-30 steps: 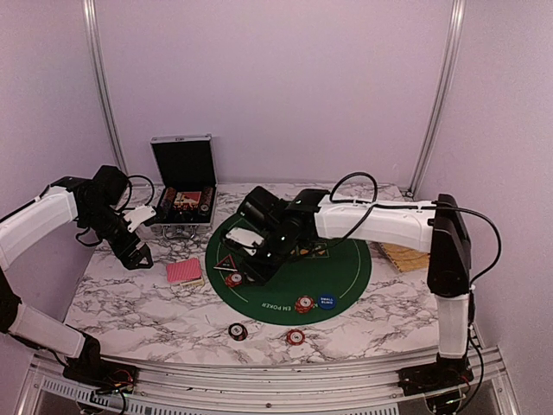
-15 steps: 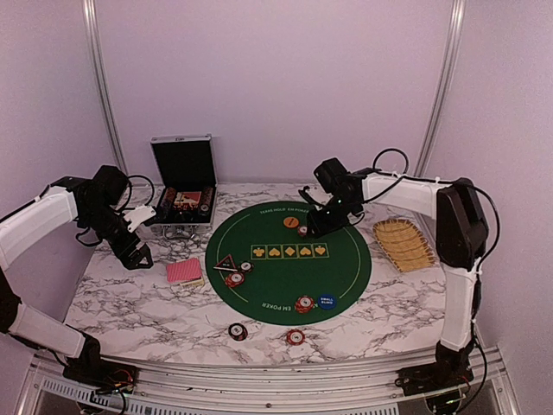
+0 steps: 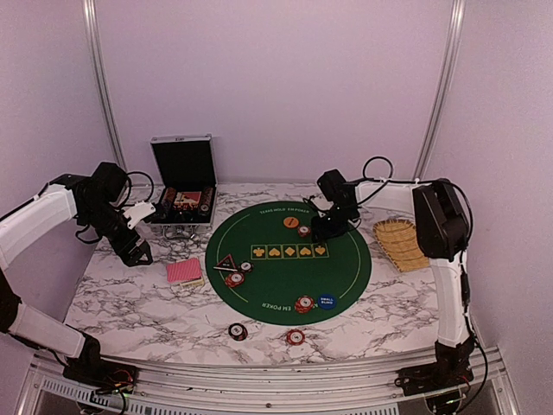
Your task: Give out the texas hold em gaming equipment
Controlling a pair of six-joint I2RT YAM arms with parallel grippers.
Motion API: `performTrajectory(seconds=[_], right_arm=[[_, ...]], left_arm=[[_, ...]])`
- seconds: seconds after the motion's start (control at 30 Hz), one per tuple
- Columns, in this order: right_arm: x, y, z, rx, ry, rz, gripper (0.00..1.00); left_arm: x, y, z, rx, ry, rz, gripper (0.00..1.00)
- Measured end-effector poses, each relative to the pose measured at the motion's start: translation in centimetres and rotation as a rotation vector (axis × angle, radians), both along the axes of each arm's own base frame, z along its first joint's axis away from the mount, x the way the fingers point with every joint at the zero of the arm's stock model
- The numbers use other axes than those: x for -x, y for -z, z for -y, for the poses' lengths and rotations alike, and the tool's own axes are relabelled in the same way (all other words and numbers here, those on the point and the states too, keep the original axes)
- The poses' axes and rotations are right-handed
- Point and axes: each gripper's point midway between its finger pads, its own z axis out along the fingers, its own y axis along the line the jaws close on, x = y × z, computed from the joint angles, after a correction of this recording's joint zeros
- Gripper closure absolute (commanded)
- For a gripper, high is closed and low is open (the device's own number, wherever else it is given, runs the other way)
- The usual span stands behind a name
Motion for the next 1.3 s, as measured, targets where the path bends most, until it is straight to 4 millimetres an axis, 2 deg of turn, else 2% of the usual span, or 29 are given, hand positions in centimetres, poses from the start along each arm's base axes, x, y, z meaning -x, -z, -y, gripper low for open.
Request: performTrajectory(seconds=[0.13,0.3,0.47,0.6,0.73,0.97,1.07,1.17,1.23,1.3], right_arm=[[-1.5,-0.6,-0.1,-0.017,0.012,0.032,0.9],[-2.3,0.2,0.5,-0.015,0.027,0.028,0.87],[-2.6,0.2,0.2,-0.024,0.024,0.033,0.61],[-2.6,0.1,0.2,-0.025,0.025,0.034,0.46],[-2.6,0.1,0.2,-0.027,0.023,0.035,0.42],[-2.8,-0.6,0.1,-0.029,0.024,0.042,0.45],[-2.4,-2.2,-0.3,-0.034,0.014,0.062,0.46],[-1.8,-5.2,-1.0,-0.044,-0.002,0.112,0.47],[-0.4,-7.7,-2.0,-0.053,-0.03,0.153,0.47],[2.2,-10.0,-4.0,-0.068,-0.085,0.188,0.44]], left_arm=[[0.0,0.0,0.0,0.0,0.0,0.0,0.01],[0.0,0.0,0.0,-0.001,-0.001,0.0,0.01],[0.0,0.0,0.0,-0.003,-0.001,0.0,0.01],[0.0,0.0,-0.1,-0.007,-0.003,0.001,0.01],[0.0,0.0,-0.1,-0.007,-0.003,0.002,0.01],[-0.2,-0.2,-0.1,-0.005,-0.003,0.008,0.01],[-0.2,-0.2,-0.1,-0.005,-0.003,0.008,0.01],[-0.2,-0.2,-0.1,-0.005,-0.003,0.008,0.01],[-0.2,-0.2,-0.1,-0.005,-0.003,0.008,0.01],[-0.2,-0.2,-0.1,-0.005,-0.003,0.008,0.01]])
